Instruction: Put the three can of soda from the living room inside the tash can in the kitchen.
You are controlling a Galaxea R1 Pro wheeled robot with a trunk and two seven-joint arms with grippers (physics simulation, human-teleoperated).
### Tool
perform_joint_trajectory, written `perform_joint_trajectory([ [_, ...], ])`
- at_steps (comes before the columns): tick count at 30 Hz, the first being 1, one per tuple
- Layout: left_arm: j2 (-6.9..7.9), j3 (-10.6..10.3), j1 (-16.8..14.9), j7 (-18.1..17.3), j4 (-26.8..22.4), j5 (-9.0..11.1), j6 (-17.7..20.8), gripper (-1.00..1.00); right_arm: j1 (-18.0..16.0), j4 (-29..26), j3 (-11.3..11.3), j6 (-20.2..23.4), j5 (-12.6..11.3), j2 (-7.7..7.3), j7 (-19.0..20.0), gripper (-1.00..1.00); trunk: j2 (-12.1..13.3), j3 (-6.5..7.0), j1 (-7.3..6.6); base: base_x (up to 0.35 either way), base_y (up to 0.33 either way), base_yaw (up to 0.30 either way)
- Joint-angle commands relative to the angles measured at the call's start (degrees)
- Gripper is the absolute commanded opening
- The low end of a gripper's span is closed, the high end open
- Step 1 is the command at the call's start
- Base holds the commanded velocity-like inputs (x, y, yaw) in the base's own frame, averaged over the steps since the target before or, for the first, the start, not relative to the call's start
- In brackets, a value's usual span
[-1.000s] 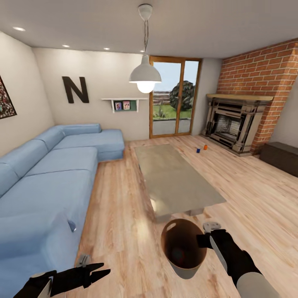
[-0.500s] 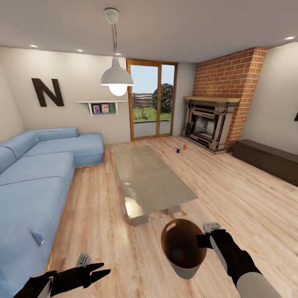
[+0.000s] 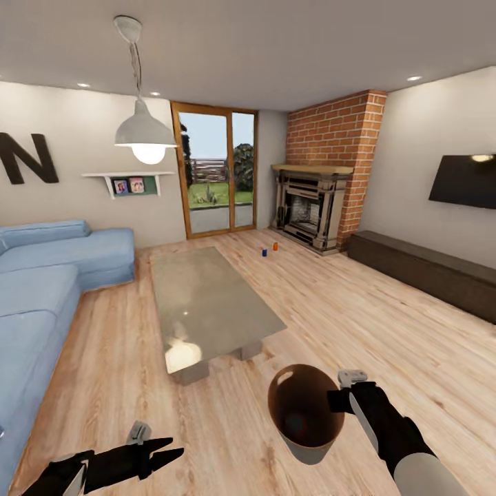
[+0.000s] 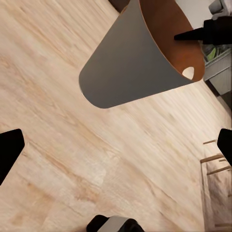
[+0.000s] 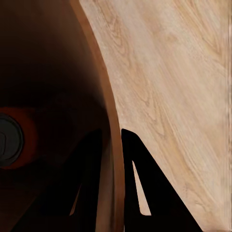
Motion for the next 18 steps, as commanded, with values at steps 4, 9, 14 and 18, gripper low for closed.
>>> perform_joint_trajectory([
  [4, 0.01, 0.0, 0.0, 0.0, 0.0, 0.0, 0.0, 1.0, 0.0, 0.0, 0.0, 0.0, -0.6, 0.01, 0.2, -1.0, 0.0, 0.27, 0.0, 0.0, -0.35, -0.236],
  [9, -0.02, 0.0, 0.0, 0.0, 0.0, 0.0, 0.0, 1.0, 0.0, 0.0, 0.0, 0.0, -0.6, 0.01, 0.2, -1.0, 0.0, 0.6, 0.0, 0.0, -0.35, -0.235],
  [14, 0.0, 0.0, 0.0, 0.0, 0.0, 0.0, 0.0, 1.0, 0.0, 0.0, 0.0, 0.0, -0.6, 0.01, 0.2, -1.0, 0.0, 0.93, 0.0, 0.0, -0.35, -0.235],
  [18, 0.0, 0.0, 0.0, 0.0, 0.0, 0.0, 0.0, 1.0, 0.0, 0.0, 0.0, -0.1, -0.6, 0.01, 0.2, -1.0, 0.0, 1.19, 0.0, 0.001, -0.35, -0.232],
])
